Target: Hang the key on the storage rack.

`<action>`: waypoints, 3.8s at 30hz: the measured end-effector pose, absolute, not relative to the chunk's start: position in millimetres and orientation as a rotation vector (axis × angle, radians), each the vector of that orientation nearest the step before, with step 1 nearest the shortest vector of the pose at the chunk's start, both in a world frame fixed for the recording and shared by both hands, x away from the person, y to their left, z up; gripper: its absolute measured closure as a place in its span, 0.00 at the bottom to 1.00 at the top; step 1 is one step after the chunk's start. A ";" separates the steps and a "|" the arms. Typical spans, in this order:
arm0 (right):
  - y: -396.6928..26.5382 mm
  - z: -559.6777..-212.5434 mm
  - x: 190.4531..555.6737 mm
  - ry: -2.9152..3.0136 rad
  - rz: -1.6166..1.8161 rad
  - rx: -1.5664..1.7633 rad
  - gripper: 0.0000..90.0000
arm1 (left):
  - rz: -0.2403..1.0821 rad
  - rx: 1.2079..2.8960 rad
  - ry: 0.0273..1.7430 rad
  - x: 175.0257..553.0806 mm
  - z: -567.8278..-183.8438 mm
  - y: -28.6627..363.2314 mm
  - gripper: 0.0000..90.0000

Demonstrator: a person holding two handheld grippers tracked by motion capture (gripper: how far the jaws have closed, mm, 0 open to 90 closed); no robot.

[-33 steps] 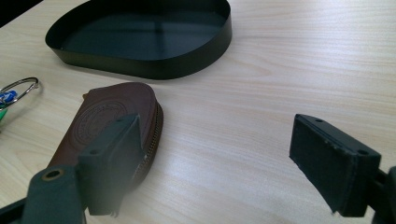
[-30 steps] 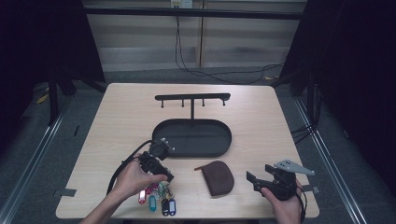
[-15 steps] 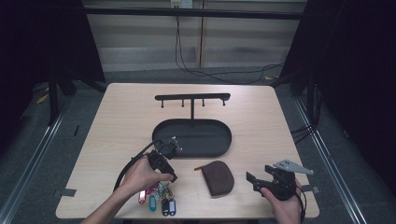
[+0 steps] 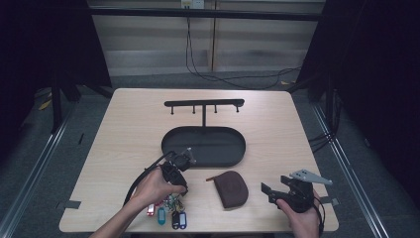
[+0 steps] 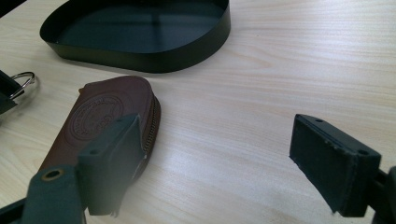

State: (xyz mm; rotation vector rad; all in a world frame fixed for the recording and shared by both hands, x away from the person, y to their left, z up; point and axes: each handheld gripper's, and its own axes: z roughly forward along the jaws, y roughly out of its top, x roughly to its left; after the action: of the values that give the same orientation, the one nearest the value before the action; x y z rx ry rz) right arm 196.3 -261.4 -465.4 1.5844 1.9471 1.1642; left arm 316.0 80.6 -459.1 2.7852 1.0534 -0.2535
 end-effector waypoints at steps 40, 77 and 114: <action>-262.0 -465.1 196.3 1.942 1.144 1.585 0.18 | -0.296 2.878 0.858 313.9 -426.7 82.9 0.96; -261.3 -465.1 196.4 1.953 1.142 1.570 0.17 | -0.142 2.855 0.808 321.8 -348.6 101.1 0.97; -259.8 -464.1 195.6 1.958 1.153 1.541 0.16 | -0.079 2.867 0.789 333.0 -285.0 100.9 0.97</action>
State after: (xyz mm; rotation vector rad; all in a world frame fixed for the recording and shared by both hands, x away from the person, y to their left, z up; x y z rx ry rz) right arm 195.6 -259.8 -464.1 1.5414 1.9576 1.1534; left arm 333.0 100.9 -285.0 2.8670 0.7886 -0.0793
